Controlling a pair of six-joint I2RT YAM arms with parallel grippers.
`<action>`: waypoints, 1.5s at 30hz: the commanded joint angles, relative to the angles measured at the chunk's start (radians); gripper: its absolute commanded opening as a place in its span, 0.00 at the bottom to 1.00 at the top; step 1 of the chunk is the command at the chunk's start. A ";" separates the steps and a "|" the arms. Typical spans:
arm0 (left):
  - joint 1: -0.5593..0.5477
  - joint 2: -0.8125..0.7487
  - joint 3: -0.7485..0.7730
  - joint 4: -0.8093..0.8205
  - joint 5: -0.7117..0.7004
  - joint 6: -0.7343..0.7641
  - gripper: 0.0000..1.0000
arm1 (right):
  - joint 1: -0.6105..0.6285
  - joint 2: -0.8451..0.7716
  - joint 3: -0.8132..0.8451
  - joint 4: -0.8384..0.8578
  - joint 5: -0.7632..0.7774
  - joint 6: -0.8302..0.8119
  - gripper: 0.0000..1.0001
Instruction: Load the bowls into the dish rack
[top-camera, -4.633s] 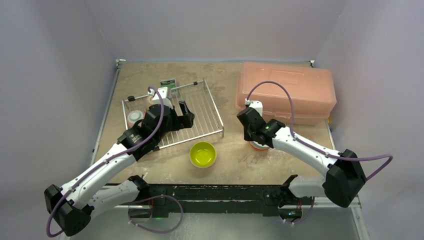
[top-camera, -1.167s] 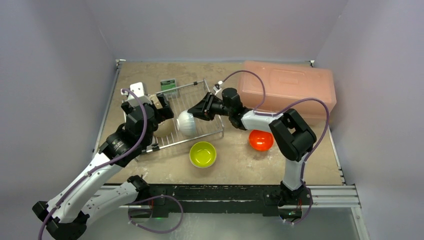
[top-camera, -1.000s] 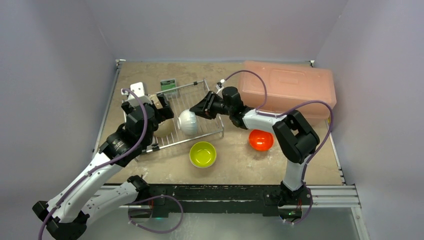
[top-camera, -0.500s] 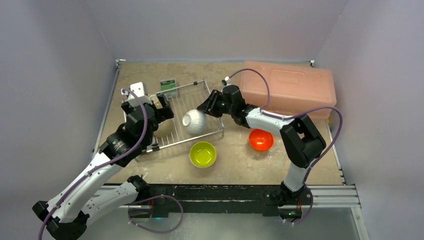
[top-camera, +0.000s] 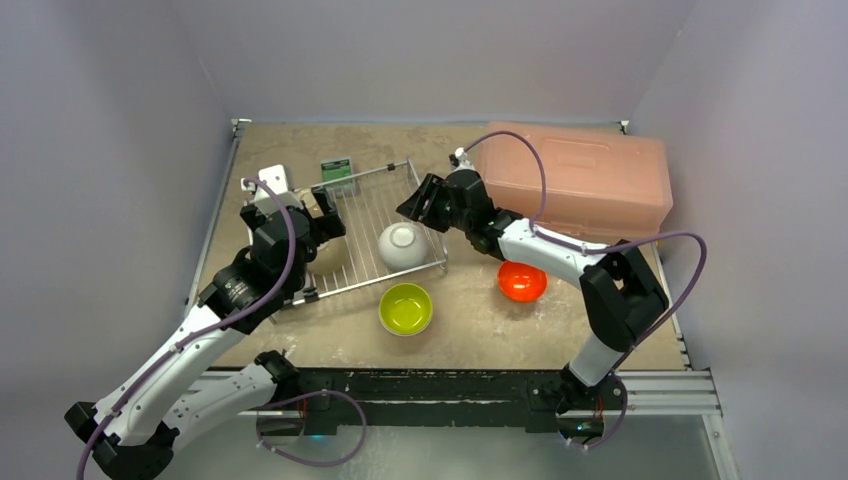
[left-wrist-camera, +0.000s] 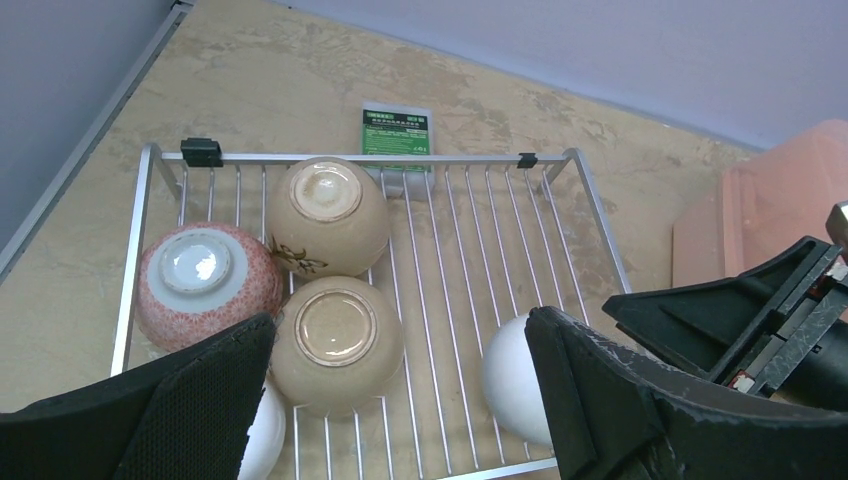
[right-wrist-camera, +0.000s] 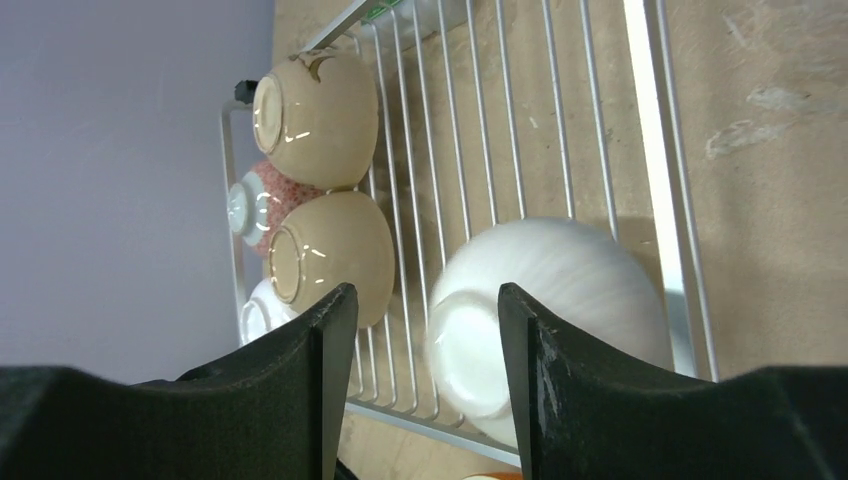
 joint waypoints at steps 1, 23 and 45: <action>0.001 -0.009 0.012 0.002 -0.025 0.014 0.97 | 0.010 -0.045 0.023 -0.024 0.094 -0.076 0.58; 0.001 -0.018 -0.011 0.011 -0.025 0.021 0.97 | 0.207 0.097 0.216 -0.408 0.585 -0.359 0.81; 0.001 -0.007 -0.017 0.016 -0.024 0.021 0.97 | 0.227 0.200 0.250 -0.269 0.076 -0.564 0.71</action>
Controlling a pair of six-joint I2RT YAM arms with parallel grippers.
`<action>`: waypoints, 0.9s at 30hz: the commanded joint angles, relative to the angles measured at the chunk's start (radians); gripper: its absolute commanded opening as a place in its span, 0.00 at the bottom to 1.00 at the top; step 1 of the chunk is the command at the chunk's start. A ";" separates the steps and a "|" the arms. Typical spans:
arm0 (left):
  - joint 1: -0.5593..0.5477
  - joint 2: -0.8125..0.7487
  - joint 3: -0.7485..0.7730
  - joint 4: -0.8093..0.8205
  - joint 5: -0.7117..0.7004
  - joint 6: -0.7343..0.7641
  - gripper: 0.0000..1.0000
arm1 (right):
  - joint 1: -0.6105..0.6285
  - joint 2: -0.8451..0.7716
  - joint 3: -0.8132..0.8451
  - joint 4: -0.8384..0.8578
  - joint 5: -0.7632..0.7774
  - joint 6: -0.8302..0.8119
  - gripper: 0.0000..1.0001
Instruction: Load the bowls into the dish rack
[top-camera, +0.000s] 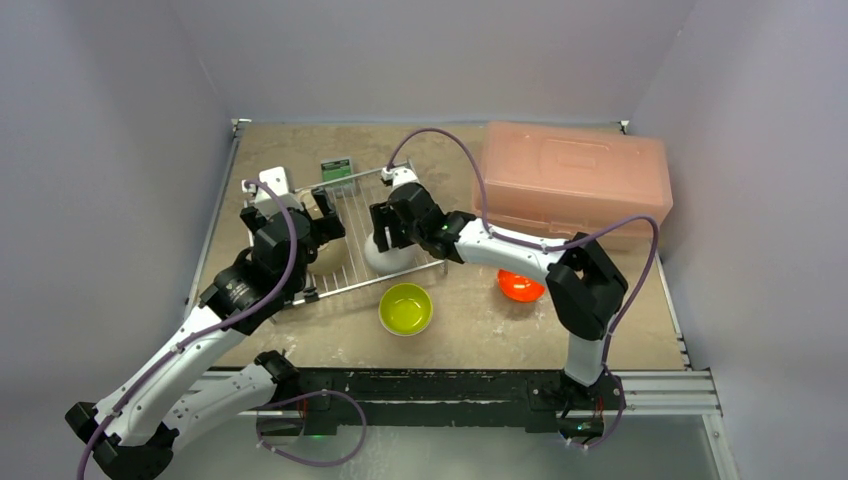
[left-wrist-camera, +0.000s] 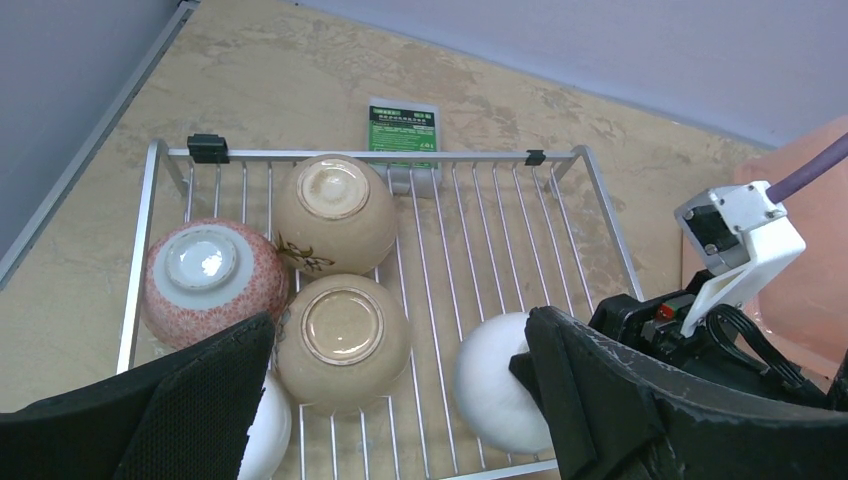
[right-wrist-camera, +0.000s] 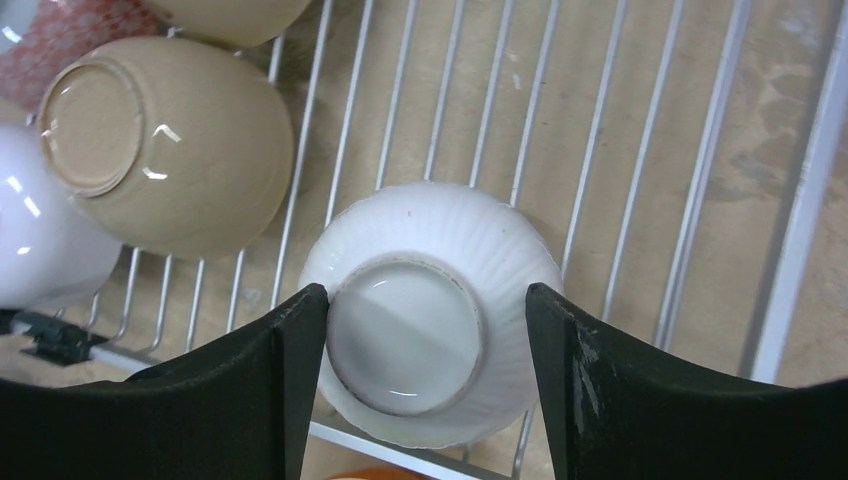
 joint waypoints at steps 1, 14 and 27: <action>0.002 -0.002 0.001 0.017 -0.015 0.021 0.97 | 0.018 0.031 -0.004 0.028 -0.182 -0.058 0.70; 0.002 -0.002 0.004 0.017 -0.015 0.023 0.97 | 0.069 0.058 0.008 0.007 -0.234 -0.176 0.69; 0.002 -0.015 0.014 0.008 -0.018 0.022 0.97 | 0.115 0.082 0.065 0.002 -0.232 -0.239 0.81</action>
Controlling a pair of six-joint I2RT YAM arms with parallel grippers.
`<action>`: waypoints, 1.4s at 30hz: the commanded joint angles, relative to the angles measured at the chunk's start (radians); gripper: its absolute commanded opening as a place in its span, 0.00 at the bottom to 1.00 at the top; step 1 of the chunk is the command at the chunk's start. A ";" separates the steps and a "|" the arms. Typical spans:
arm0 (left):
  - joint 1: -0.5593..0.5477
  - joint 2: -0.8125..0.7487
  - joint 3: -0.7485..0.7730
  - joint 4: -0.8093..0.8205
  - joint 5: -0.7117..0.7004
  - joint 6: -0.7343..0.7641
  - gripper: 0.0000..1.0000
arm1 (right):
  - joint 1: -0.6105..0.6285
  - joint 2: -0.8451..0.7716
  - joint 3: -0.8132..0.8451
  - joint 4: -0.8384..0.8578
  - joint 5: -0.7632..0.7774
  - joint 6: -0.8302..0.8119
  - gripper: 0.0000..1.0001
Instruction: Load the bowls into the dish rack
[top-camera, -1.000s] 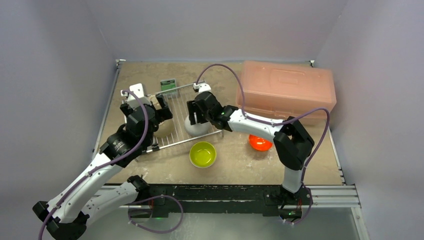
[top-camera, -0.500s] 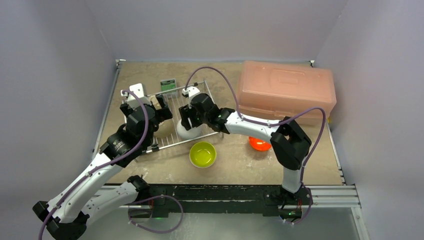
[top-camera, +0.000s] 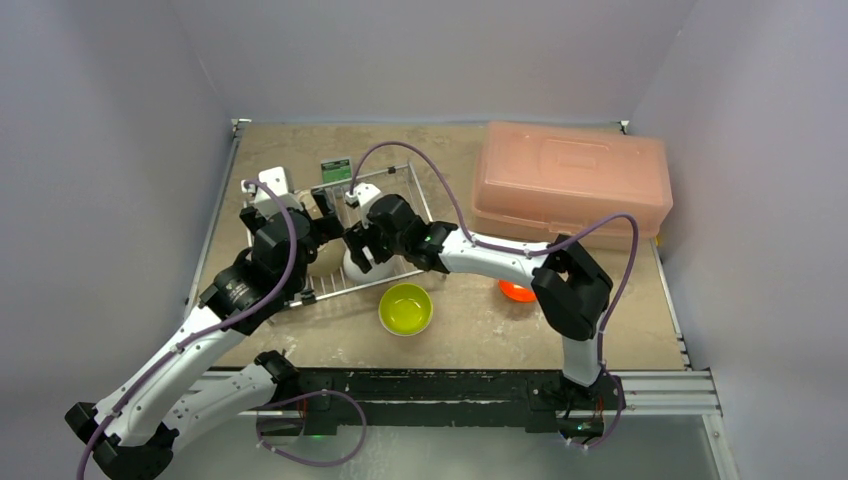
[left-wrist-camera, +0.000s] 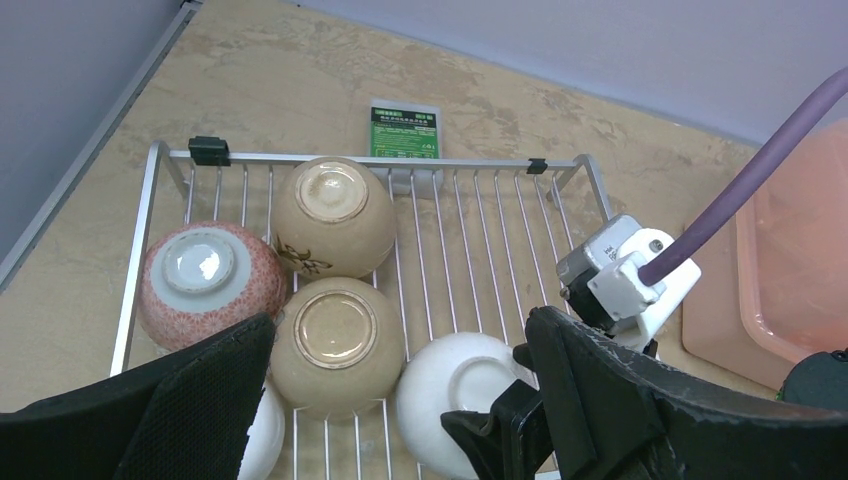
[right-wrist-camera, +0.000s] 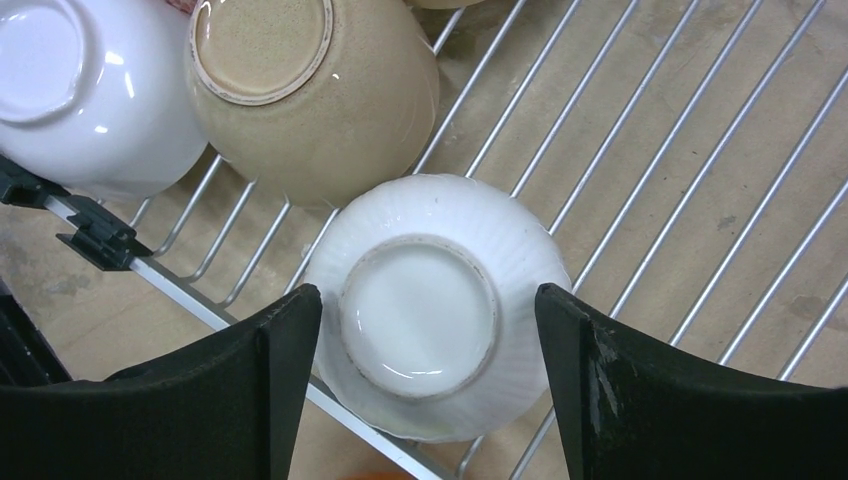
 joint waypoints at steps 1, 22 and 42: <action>0.003 -0.016 0.016 0.006 -0.015 0.022 0.97 | 0.028 0.018 0.028 -0.070 -0.062 0.008 0.83; 0.003 -0.059 0.097 -0.077 0.081 -0.047 0.98 | -0.008 -0.323 -0.148 -0.009 0.175 0.299 0.83; 0.001 -0.117 -0.058 0.080 0.464 -0.109 0.95 | -0.188 -0.897 -0.699 -0.212 0.509 0.275 0.85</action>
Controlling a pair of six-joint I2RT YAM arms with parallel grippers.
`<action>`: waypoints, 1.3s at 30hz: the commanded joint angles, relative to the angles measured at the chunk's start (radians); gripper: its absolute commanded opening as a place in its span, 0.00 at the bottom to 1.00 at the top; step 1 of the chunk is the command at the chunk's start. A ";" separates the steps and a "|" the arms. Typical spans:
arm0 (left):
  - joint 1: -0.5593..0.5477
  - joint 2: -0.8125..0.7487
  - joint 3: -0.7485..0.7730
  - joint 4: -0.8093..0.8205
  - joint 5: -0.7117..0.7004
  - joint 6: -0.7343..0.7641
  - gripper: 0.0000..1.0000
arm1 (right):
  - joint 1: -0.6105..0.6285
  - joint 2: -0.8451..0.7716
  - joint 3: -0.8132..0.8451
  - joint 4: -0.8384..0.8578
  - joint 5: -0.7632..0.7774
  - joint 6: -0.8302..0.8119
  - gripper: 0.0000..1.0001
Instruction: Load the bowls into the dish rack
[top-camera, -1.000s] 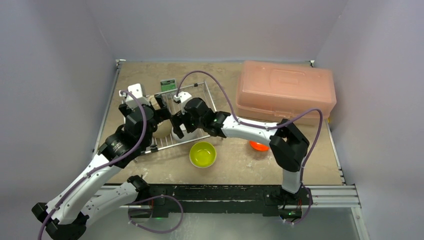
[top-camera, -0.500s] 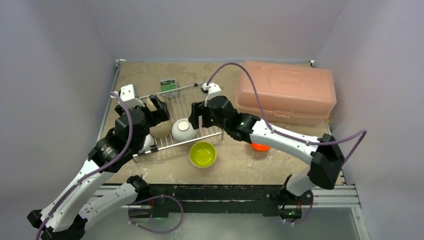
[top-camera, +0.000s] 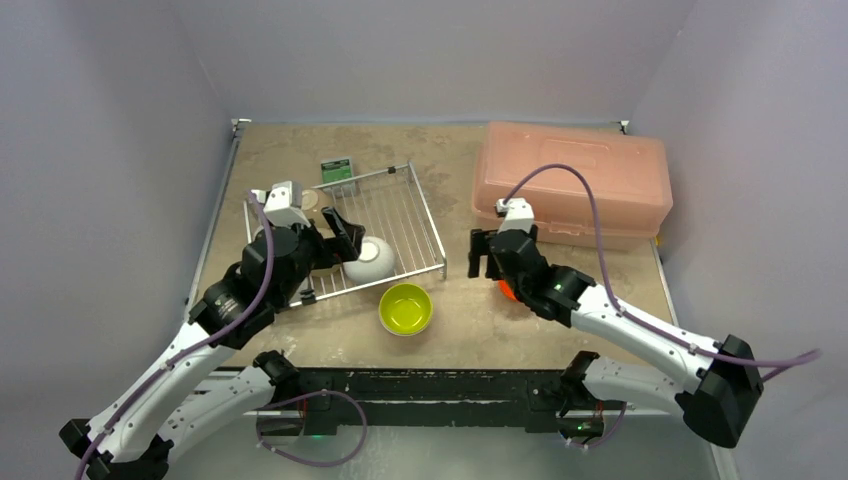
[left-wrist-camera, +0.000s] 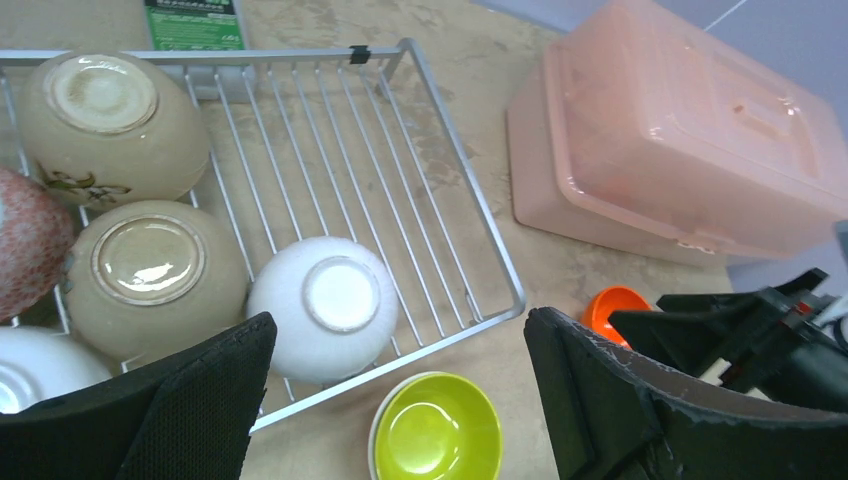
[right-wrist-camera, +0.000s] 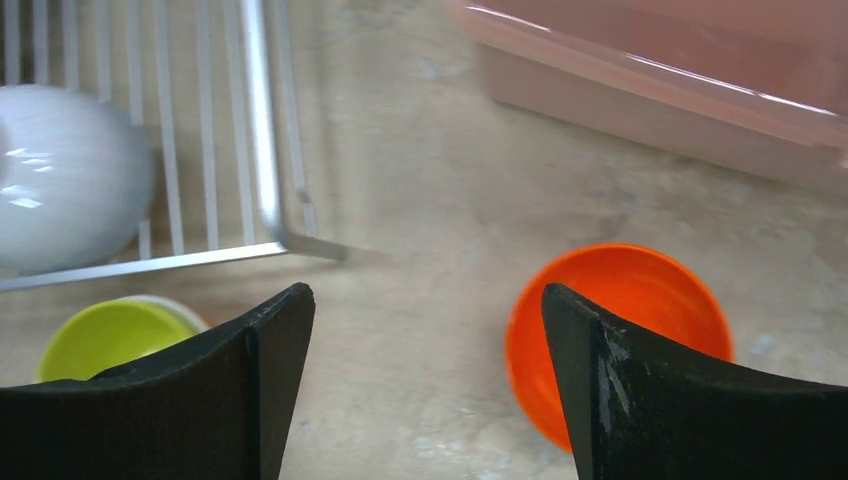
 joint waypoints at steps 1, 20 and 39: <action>0.002 -0.019 0.000 0.105 0.087 0.041 0.95 | -0.078 -0.060 -0.079 -0.001 0.036 -0.023 0.82; 0.003 0.169 -0.009 0.477 -0.041 0.202 0.95 | -0.124 0.206 -0.012 -0.214 -0.061 0.154 0.53; 0.003 0.180 0.005 0.500 -0.153 0.267 0.95 | -0.124 0.369 0.131 -0.303 -0.015 0.117 0.00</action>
